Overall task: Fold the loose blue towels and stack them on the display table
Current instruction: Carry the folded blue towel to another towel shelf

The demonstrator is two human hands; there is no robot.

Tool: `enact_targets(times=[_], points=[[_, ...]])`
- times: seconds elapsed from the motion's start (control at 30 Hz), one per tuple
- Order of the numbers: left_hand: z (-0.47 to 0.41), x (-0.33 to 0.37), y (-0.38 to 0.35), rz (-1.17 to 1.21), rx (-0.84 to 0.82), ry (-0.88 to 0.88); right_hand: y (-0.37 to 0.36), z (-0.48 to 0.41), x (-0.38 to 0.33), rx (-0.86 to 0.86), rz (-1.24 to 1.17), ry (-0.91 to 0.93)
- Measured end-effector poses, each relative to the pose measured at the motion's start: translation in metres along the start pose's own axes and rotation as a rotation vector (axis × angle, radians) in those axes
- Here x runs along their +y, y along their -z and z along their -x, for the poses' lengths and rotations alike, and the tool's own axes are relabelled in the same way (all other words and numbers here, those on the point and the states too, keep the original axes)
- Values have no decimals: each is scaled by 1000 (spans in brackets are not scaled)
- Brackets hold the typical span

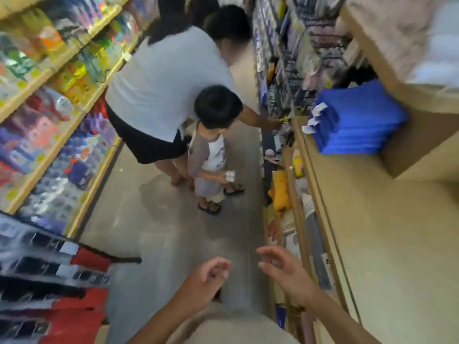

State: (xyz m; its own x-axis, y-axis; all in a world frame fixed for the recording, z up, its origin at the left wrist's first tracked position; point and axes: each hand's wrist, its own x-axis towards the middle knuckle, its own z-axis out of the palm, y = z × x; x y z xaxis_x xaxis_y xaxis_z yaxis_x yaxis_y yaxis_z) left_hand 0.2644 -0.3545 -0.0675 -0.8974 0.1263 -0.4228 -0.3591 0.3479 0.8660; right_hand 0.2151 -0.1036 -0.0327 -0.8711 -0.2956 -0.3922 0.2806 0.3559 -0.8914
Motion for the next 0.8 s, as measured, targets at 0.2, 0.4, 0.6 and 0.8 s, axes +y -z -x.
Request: enact_targets(times=[0.2,0.4,0.6,0.8], points=[[-153,166,4,-283,-299,-463,86,-28,-61,381,-177,105],[-289,314,-15,-440,-230,-974,169,-85,-89,782,-343,-22],[-397,401,-46,-894,-196,-977,214,-157,-97,823,-591,-301],[-427,397,-63,-1084,-315,-911,224,-213,-104,986,-699,-375]])
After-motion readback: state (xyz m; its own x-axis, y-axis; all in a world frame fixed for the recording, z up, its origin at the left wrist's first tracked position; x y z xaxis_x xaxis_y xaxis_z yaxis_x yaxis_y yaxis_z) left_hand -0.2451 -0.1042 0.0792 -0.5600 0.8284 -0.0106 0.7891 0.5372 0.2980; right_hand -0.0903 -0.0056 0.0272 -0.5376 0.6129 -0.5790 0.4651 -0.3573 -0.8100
